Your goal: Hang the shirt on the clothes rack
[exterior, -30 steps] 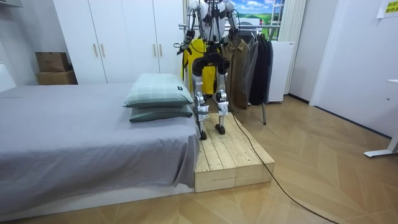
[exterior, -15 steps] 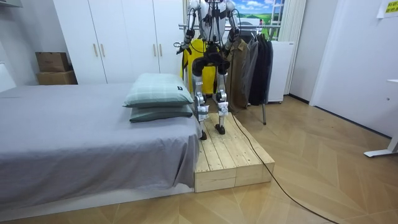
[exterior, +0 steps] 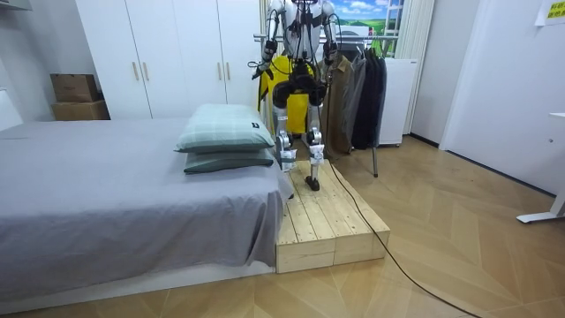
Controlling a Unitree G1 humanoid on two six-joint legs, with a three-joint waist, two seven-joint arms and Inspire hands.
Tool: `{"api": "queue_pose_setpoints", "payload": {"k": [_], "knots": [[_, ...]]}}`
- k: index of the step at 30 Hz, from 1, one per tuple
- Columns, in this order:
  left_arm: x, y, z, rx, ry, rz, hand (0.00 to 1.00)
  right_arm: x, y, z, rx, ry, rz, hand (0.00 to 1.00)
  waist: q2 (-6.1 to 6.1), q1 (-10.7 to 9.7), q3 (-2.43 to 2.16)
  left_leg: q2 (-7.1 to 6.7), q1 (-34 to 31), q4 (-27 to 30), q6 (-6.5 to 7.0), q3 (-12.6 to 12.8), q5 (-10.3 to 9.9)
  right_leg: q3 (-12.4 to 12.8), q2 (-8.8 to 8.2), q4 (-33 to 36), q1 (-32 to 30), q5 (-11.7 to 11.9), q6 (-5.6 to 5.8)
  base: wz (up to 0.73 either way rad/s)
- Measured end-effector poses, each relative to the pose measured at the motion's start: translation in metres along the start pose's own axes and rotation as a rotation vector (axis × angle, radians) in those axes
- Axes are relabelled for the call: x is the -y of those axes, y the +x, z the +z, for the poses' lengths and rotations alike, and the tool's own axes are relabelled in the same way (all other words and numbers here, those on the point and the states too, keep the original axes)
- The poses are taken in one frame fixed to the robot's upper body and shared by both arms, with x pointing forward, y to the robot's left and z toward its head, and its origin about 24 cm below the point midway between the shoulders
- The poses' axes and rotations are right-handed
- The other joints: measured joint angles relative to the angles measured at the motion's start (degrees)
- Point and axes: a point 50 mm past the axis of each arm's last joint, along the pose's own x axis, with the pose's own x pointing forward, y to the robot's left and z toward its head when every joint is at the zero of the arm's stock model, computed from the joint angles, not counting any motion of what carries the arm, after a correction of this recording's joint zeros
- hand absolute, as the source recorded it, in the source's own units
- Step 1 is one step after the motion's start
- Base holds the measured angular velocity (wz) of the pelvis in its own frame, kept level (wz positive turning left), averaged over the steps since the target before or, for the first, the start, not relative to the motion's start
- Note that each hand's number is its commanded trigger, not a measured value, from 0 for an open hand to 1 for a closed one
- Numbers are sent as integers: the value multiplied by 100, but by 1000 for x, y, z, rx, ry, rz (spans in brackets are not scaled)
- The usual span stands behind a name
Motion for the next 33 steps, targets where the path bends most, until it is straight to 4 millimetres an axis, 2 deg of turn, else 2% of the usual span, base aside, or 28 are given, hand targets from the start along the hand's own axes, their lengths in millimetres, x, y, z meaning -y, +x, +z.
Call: {"api": "queue_pose_setpoints", "payload": {"k": [6,9,11,13,15,18,21,26,33], "knots": [[4,-3,-12,-22,3,-11,0,5,-7,-37,-146,-20,23,0,-20,-38,40,-10,-10,2,0,-33,0,4,2,-74,12,30,28,3],[8,-7,-26,-71,16,-27,0,7,-12,-51,-197,-29,25,0,10,-31,50,-17,-30,2,0,-29,0,8,0,-88,4,29,31,0],[11,-9,-32,-95,20,-39,0,8,-15,-57,-221,-44,31,0,27,-14,38,-17,-81,1,0,-30,0,17,5,-84,-25,30,31,0],[12,-11,-36,-113,23,-47,0,8,-17,-62,-237,-65,38,0,53,3,32,-16,-118,0,0,-30,0,15,5,-76,-70,35,28,0],[15,-16,-43,-147,26,-57,0,10,-19,-68,-265,-76,37,0,85,-39,7,-16,-101,0,0,-41,0,5,5,-71,-54,35,27,0],[18,-20,-48,-168,27,-73,0,11,-22,-73,-290,-79,31,0,89,-52,0,-15,-91,0,0,-68,0,-20,2,-70,-30,35,27,4],[20,-24,-58,-213,40,-92,0,12,-24,-78,-318,-71,26,0,63,-91,15,-16,-98,-2,0,-140,0,-138,-13,-82,4,34,28,15],[21,-36,-81,-322,59,-128,0,11,-29,-90,-389,-7,49,0,-30,-89,-5,-21,-90,2,0,-158,0,-151,-8,-169,21,31,29,4],[22,-43,-93,-379,71,-161,0,10,-33,-95,-415,14,87,0,-22,-30,-6,-21,-106,7,0,-216,0,-191,-8,-170,28,33,28,3]]}}
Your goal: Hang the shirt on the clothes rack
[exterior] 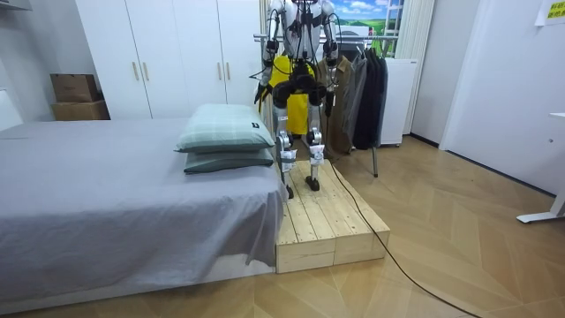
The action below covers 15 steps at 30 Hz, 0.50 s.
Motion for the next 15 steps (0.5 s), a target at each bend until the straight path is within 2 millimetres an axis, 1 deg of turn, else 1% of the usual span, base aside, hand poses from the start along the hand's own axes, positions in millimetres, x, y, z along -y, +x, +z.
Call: {"api": "queue_pose_setpoints", "payload": {"k": [5,9,15], "knots": [[1,0,-3,-21,4,-26,0,-1,0,0,-3,-6,15,0,27,-1,4,0,-1,0,0,-87,0,-57,-1,-11,29,0,0,5],[0,2,-1,-15,3,-28,0,-1,0,0,-7,-9,24,0,33,-2,10,-1,-13,0,0,-121,0,-100,-7,-11,31,-4,-1,4],[-4,5,13,44,-5,-10,0,0,1,-3,-41,-9,19,0,36,-6,17,-12,1,9,0,-190,0,-173,-18,-24,87,-35,3,7]]}}
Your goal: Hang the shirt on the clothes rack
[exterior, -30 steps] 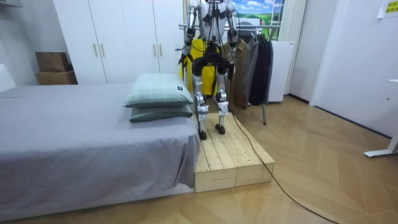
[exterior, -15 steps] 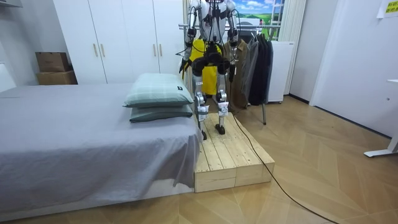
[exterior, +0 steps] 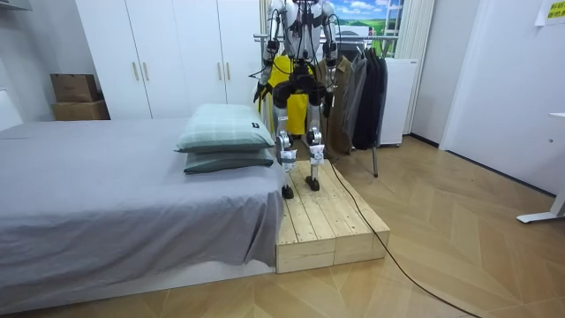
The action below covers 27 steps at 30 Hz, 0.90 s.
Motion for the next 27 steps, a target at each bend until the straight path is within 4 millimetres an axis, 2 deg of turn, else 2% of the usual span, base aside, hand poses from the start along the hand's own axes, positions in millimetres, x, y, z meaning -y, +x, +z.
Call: {"api": "queue_pose_setpoints", "payload": {"k": [11,21,24,26,27], "knots": [[5,1,5,14,-4,-12,0,0,0,0,-2,4,-2,0,25,27,14,3,-24,2,0,-48,0,-94,-8,12,8,-41,-17,2],[9,0,5,15,1,-25,0,-4,2,8,11,-78,20,0,58,77,11,5,-112,43,-1,-55,0,-175,-27,44,6,-54,-27,3],[9,-1,5,16,7,-30,0,-6,3,12,17,-120,27,0,61,52,12,-24,-354,234,-2,-249,0,-433,-80,47,-3,-83,-34,43],[13,-2,10,43,30,-39,0,-6,4,14,12,-147,11,0,67,64,16,-40,-560,421,-5,-254,2,-763,-138,78,0,-135,-34,89],[14,-2,13,53,35,-50,0,-4,4,14,9,-158,2,0,69,57,16,-48,-653,473,-14,-242,8,-1007,-180,122,32,-193,-31,100]]}}
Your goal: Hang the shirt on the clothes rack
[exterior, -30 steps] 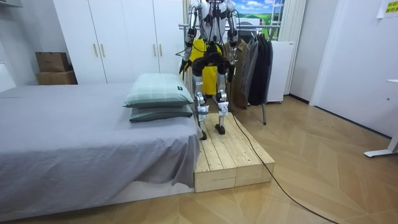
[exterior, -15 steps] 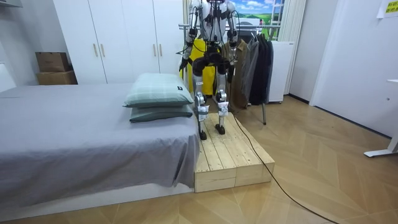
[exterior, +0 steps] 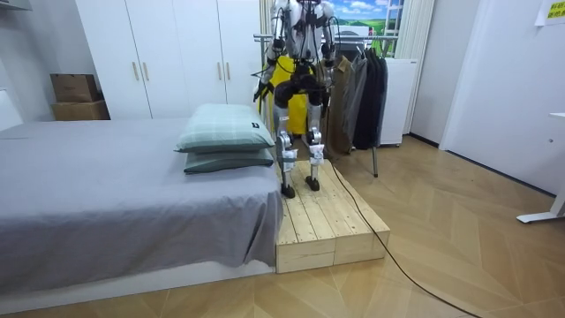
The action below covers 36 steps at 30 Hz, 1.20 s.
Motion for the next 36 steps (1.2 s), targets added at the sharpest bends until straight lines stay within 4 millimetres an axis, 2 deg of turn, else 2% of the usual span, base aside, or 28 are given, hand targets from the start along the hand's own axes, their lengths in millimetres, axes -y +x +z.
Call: {"api": "queue_pose_setpoints", "payload": {"k": [1,2,3,4,5,6,7,8,9,11,13,16,17,18,22,24,25,26,27,28,29,30,31,32,34,35,36], "knots": [[0,0,1,3,8,-8,0,0,0,-1,-5,-7,-4,0,2,-16,3,4,-40,36,0,37,5,-137,-20,1,44,-26,0,113],[1,1,0,1,9,-17,0,1,0,-2,-18,-9,-10,0,-23,-30,17,56,-69,63,30,451,49,-432,-118,5,167,-91,16,101],[1,1,0,0,10,-20,0,1,0,-3,-25,-10,-13,0,-41,-35,19,102,-91,67,55,782,74,-578,-156,13,217,-131,23,136],[2,2,1,4,13,-30,0,2,0,-4,-31,-22,-18,0,-60,-30,21,215,-157,158,101,1401,140,-906,-234,38,285,-204,54,141],[2,3,3,7,13,-35,0,3,1,-1,-28,-34,-24,0,-105,-13,47,286,-218,223,165,1922,196,-1229,-306,48,310,-272,67,144],[3,3,3,6,14,-38,0,4,1,1,-25,-36,-27,0,-94,-17,50,325,-261,274,191,2157,212,-1405,-317,28,345,-285,78,138],[2,4,3,-1,12,-41,0,6,2,3,-21,-47,-34,0,-92,3,58,380,-299,356,237,2478,241,-1696,-347,25,389,-323,99,133],[2,4,1,-17,14,-42,0,8,2,5,-21,-68,-39,0,-92,12,58,375,-315,378,275,2592,264,-1985,-385,40,475,-378,121,125],[3,3,-1,-25,16,-44,0,10,2,6,-21,-74,-42,0,-83,12,52,368,-336,400,285,2603,271,-2119,-395,42,522,-398,135,108],[2,3,-3,-45,20,-49,0,14,4,10,-29,-93,-56,0,-97,13,53,350,-374,449,326,2682,295,-2545,-418,39,682,-474,187,89],[3,3,-3,-43,18,-55,0,15,4,13,-31,-97,-57,0,-133,42,41,341,-406,452,348,2734,309,-2721,-443,114,709,-513,211,57],[6,3,-2,-41,12,-68,0,15,4,11,-37,-102,-56,0,-212,74,5,238,-422,407,348,2501,323,-2931,-451,180,857,-537,247,48],[6,4,-1,-38,11,-71,0,14,4,12,-36,-104,-55,0,-243,115,11,226,-390,380,347,2456,323,-2917,-480,290,864,-535,248,25],[6,4,0,-34,13,-77,0,14,4,12,-35,-106,-55,0,-277,168,3,158,-346,317,340,2415,329,-2869,-502,361,871,-530,253,21],[4,10,8,-8,13,-74,0,14,5,16,-19,-119,-73,0,-335,336,0,140,-299,276,340,2354,330,-2795,-569,574,878,-528,255,16],[4,12,10,-1,16,-80,0,14,5,17,-17,-127,-80,0,-320,356,23,152,-208,220,349,2190,335,-2577,-679,1125,782,-517,245,37],[3,12,10,1,17,-82,0,15,4,16,-19,-130,-94,0,-271,313,47,178,-171,229,370,1971,322,-2219,-748,1663,578,-457,192,66],[2,15,12,6,20,-80,0,16,4,14,-23,-131,-109,0,-212,244,75,192,-183,254,409,1704,294,-1536,-687,1674,391,-602,147,69],[2,17,14,10,22,-78,0,16,4,14,-22,-129,-116,0,-239,207,61,165,-225,264,419,1612,281,-1197,-646,1490,280,-680,154,86],[-3,23,19,21,26,-67,0,19,4,18,-12,-127,-137,0,-249,139,59,131,-403,410,443,1386,224,-617,-600,1112,24,-739,164,108],[-5,28,26,37,29,-60,0,22,4,16,-15,-120,-159,0,-237,-19,71,83,-550,593,441,1062,180,-180,-553,949,-142,-535,260,136],[-7,29,32,59,27,-52,0,23,2,7,-35,-107,-176,0,-281,-44,-31,-8,-671,697,415,961,180,-309,-542,750,-28,-496,288,108],[-7,31,36,75,26,-46,0,25,2,7,-38,-106,-188,0,-239,-44,-22,-8,-707,759,423,876,177,-419,-511,663,58,-477,297,93],[-8,32,39,91,28,-44,0,27,0,3,-47,-97,-210,0,-209,-89,-12,-50,-696,749,427,750,187,-684,-477,468,266,-439,318,75],[-7,31,38,92,28,-42,0,27,-2,-7,-70,-90,-217,0,-199,-116,-24,-178,-628,647,418,498,222,-837,-431,344,569,-434,355,86],[-7,31,36,89,27,-39,0,26,-3,-10,-79,-83,-219,0,-196,-118,-27,-270,-628,637,417,297,233,-846,-389,277,677,-427,375,100],[-7,31,36,89,27,-38,0,26,-3,-11,-83,-82,-218,0,-205,-171,-23,-380,-671,639,441,36,262,-717,-376,272,734,-426,374,96]]}}
